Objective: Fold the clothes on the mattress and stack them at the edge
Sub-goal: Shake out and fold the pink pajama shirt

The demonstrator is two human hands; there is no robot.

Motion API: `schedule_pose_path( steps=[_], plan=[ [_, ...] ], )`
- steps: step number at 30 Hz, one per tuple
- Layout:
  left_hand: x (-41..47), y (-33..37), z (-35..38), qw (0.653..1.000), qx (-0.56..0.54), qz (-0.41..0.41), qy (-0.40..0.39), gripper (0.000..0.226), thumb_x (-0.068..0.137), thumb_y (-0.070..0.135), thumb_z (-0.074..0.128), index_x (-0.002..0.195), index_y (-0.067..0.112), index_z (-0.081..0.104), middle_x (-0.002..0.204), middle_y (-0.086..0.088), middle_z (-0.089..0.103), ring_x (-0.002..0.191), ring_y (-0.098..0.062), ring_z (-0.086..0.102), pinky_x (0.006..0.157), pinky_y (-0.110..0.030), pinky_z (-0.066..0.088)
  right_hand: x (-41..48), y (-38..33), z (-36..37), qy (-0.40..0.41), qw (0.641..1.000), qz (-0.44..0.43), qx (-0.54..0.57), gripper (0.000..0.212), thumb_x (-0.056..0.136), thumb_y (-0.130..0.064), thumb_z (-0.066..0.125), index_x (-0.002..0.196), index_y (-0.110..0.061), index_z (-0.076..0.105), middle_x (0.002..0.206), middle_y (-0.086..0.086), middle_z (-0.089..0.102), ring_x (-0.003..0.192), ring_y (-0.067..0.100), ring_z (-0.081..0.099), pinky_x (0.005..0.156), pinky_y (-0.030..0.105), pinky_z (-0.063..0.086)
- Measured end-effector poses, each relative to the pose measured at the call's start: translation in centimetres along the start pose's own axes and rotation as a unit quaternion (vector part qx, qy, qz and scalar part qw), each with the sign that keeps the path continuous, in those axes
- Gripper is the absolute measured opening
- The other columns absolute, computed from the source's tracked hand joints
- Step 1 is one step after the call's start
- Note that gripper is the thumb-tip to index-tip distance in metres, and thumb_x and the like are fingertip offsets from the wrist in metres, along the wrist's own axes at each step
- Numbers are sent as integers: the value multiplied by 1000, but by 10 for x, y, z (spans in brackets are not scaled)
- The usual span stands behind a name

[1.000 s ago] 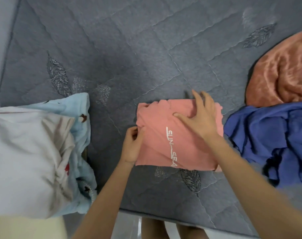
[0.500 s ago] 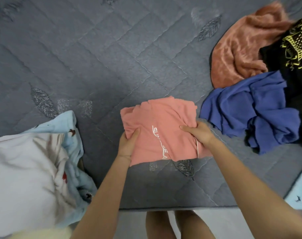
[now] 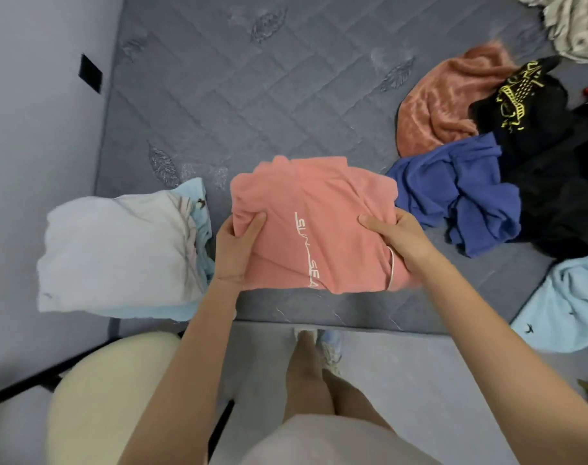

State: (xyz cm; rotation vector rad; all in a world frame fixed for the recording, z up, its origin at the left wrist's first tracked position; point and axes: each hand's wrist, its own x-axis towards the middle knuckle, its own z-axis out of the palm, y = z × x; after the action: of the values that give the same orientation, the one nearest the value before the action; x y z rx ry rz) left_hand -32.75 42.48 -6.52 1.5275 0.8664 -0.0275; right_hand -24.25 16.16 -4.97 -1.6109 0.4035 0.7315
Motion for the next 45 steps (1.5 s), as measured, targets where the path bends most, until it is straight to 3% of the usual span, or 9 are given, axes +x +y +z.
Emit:
schedule_pose_path(
  steps=[5, 12, 20, 23, 28, 30, 34, 40, 45],
  plan=[
    [-48, 26, -45, 999, 19, 31, 30, 31, 76, 39, 77, 101, 25, 65, 104, 9, 69, 96, -4, 62, 83, -21, 47, -62, -23, 28, -23, 999, -22, -2, 27, 76, -20, 80, 100, -18, 67, 101, -5, 73, 86, 7, 71, 70, 18, 55],
    [-56, 34, -143, 996, 65, 47, 48, 30, 72, 31, 82, 96, 29, 64, 92, 20, 65, 75, 17, 58, 63, 0, 41, -96, -35, 122, -53, 998, -23, 1, 16, 78, -14, 78, 90, -18, 67, 78, -13, 74, 70, 1, 69, 56, 12, 51],
    [3, 21, -282, 986, 120, 30, 116, 48, 72, 35, 82, 112, 17, 63, 103, 9, 65, 90, -2, 60, 84, -17, 44, -77, -32, 275, -81, 996, -26, 13, 15, 79, -9, 76, 90, -15, 67, 82, -8, 73, 72, 2, 69, 60, 14, 52],
    [30, 14, -326, 985, 122, 23, 117, 33, 70, 33, 84, 94, 24, 62, 88, 17, 63, 71, 19, 57, 62, 0, 40, -65, -25, 324, -82, 996, -20, 20, 17, 79, -10, 77, 93, -14, 68, 89, -5, 73, 76, 4, 70, 64, 17, 55],
    [72, -3, -368, 986, 121, 24, 110, 33, 71, 29, 84, 96, 22, 64, 90, 17, 66, 71, 18, 59, 61, -1, 43, -39, -5, 376, -72, 997, 17, 26, 28, 78, -17, 79, 103, -11, 69, 100, 2, 74, 88, 13, 71, 73, 23, 58],
    [87, -17, -375, 985, 130, 17, 111, 33, 70, 31, 84, 95, 21, 65, 90, 14, 68, 74, 14, 61, 64, -4, 45, -27, 7, 388, -60, 997, 30, 24, 28, 78, -18, 79, 103, -10, 69, 99, 2, 74, 87, 13, 71, 69, 21, 57],
    [107, -49, -371, 975, 195, -17, 110, 49, 74, 42, 79, 107, 11, 60, 104, 0, 66, 95, -20, 61, 81, -30, 46, -5, 32, 400, -37, 998, 43, -8, 24, 78, -19, 79, 99, -16, 67, 97, -3, 71, 82, 6, 69, 64, 15, 54],
    [116, -76, -359, 954, 268, -25, 135, 64, 76, 61, 68, 115, 14, 50, 110, -8, 65, 101, -32, 61, 84, -38, 47, 20, 48, 399, -17, 996, 30, -78, 29, 78, -24, 79, 100, -17, 62, 92, -9, 65, 79, -1, 62, 58, 7, 47],
    [110, -67, -355, 928, 333, -2, 167, 79, 77, 57, 68, 138, 16, 39, 132, -11, 52, 119, -34, 50, 93, -43, 41, 20, 44, 397, 12, 976, -19, -217, 41, 76, -34, 80, 99, -7, 59, 100, 5, 65, 88, 19, 59, 77, 31, 48]
  ],
)
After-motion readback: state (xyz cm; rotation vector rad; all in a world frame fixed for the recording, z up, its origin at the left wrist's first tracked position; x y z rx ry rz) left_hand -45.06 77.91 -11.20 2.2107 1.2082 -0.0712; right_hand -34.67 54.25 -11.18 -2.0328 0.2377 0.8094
